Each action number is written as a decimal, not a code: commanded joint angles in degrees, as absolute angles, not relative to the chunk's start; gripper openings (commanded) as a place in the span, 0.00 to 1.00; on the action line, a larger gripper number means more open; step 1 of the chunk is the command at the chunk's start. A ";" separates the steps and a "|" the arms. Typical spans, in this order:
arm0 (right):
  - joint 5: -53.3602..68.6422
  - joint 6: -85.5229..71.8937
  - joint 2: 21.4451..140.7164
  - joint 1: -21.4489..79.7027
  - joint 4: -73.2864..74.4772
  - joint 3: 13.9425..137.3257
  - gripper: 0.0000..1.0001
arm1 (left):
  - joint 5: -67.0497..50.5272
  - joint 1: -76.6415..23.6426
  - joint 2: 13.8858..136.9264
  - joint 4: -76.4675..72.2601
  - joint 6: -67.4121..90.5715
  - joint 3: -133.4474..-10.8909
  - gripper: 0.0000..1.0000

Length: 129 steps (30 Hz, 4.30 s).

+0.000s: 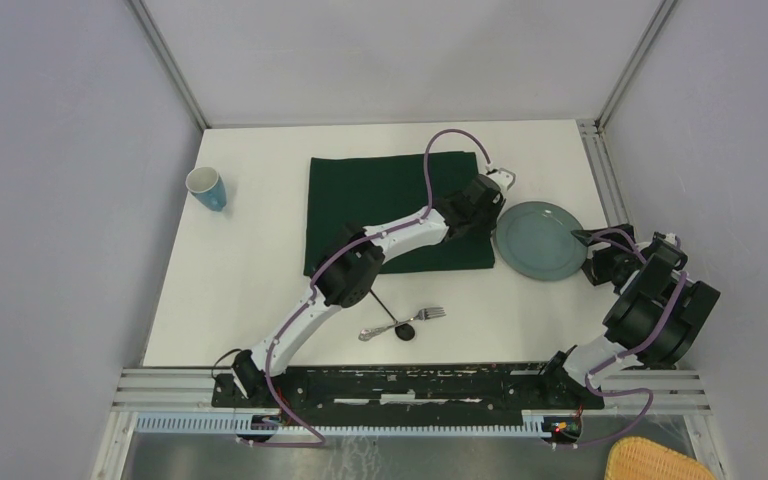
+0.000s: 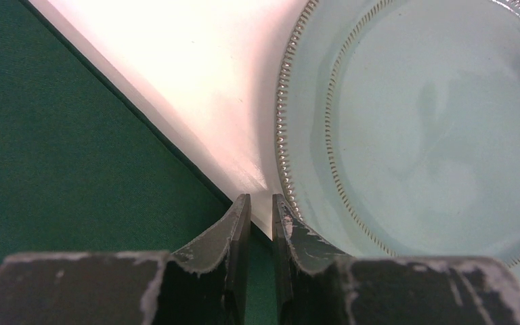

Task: Set the dinner table for one person
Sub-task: Pick up the plate at the center of the board.

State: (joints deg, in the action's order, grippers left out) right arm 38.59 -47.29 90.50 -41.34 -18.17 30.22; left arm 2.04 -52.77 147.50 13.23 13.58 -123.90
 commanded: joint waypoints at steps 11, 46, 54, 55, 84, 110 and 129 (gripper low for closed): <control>36.92 -46.57 92.55 -40.26 -16.27 29.53 0.86 | 5.75 -53.11 149.66 7.54 8.21 -124.52 0.26; 38.94 -47.71 101.45 -34.36 -21.92 29.43 0.81 | 4.09 -53.32 150.40 9.58 8.89 -126.93 0.26; 40.43 -46.60 99.22 -33.21 -19.06 28.61 0.73 | 4.39 -53.35 150.62 9.83 8.62 -127.24 0.26; 40.43 -46.25 98.81 -33.08 -18.36 28.57 0.71 | 4.43 -53.29 150.69 9.84 8.69 -127.26 0.26; 42.66 -46.97 97.03 -32.00 -19.32 26.93 0.00 | 4.61 -53.34 150.56 10.16 8.85 -127.74 0.26; 50.27 -62.19 92.14 -31.90 -40.82 25.24 0.00 | 5.86 -53.35 148.44 11.68 8.00 -128.36 0.27; 50.71 -62.99 88.48 -31.90 -40.78 25.38 0.00 | 12.47 -53.39 143.27 13.33 4.24 -128.39 0.33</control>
State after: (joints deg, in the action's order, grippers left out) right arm 43.62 -59.75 92.12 -32.67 -32.14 24.45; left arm 9.19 -52.38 149.21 12.40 9.10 -126.06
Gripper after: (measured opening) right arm 0.222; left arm 0.296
